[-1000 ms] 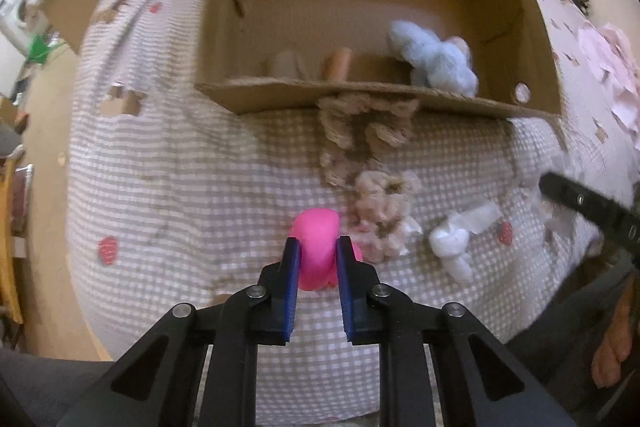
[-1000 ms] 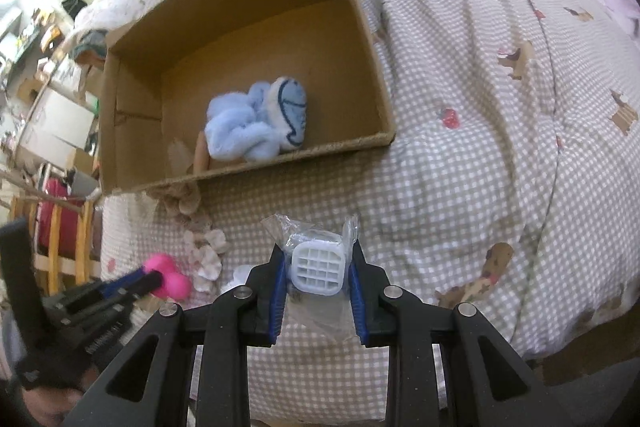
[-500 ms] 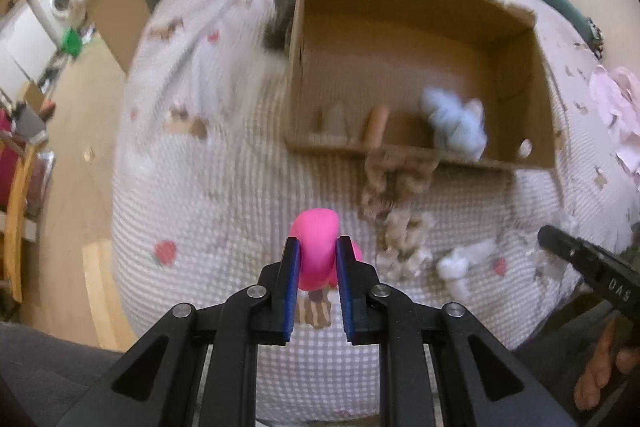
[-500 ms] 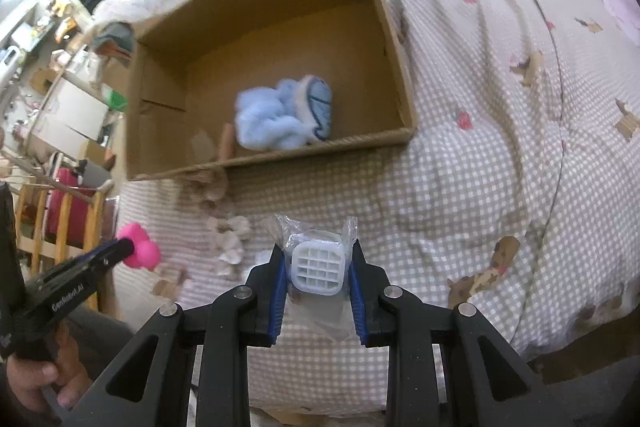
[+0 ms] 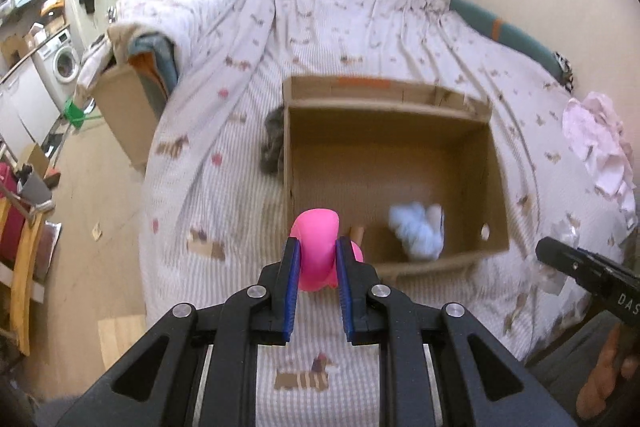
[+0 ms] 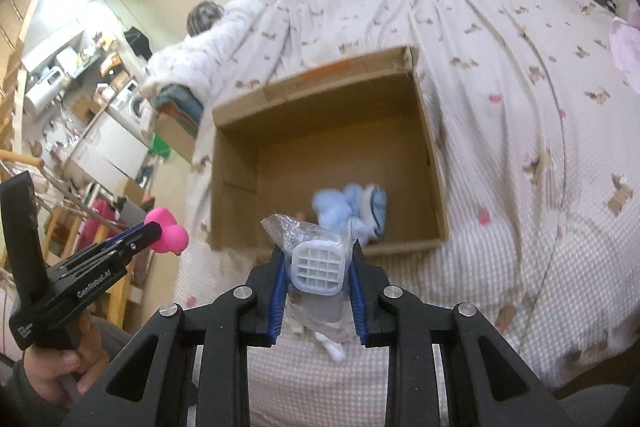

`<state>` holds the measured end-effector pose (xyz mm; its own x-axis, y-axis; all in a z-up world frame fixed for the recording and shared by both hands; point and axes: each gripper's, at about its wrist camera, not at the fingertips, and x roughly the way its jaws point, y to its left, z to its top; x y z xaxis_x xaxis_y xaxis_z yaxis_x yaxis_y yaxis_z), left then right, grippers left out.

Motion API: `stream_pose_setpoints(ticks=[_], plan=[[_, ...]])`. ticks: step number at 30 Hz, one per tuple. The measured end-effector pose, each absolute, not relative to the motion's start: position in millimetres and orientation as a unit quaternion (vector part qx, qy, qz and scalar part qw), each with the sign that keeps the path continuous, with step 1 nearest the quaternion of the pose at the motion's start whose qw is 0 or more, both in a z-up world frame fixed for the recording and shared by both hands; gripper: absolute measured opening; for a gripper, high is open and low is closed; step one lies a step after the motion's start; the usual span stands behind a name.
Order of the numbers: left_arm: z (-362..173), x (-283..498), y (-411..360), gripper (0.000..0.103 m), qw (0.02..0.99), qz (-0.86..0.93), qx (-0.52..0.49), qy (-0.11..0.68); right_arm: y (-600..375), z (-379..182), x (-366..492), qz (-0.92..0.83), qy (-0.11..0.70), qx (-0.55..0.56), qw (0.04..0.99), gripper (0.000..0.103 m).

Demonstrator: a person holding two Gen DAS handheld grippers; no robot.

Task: Organize soft objects
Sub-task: 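Carry the clear bag and pink heart over the box with both tools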

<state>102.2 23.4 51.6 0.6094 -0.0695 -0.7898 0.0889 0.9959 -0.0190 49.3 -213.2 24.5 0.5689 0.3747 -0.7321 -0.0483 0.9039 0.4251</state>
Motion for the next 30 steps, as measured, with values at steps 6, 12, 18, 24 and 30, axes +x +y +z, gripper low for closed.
stream_pose_setpoints(ticks=[6, 12, 18, 24, 30], plan=[[68, 128, 9, 0.016, 0.903, -0.054, 0.021, 0.426, -214, 35, 74, 0.116, 0.442, 0.182, 0.871, 0.029], [62, 152, -3, 0.016, 0.9, -0.06, 0.023, 0.431, -212, 36, 101, 0.113, 0.441, 0.179, 0.872, 0.029], [42, 169, -4, 0.016, 0.894, -0.056, 0.015, 0.445, -216, 16, 125, 0.138, 0.453, 0.211, 0.855, 0.029], [15, 184, 4, 0.016, 0.889, -0.06, -0.01, 0.455, -217, -6, 134, 0.13, 0.464, 0.218, 0.849, 0.029], [-7, 188, 1, 0.016, 0.89, -0.061, 0.005, 0.453, -214, -26, 142, 0.104, 0.486, 0.203, 0.843, 0.029]])
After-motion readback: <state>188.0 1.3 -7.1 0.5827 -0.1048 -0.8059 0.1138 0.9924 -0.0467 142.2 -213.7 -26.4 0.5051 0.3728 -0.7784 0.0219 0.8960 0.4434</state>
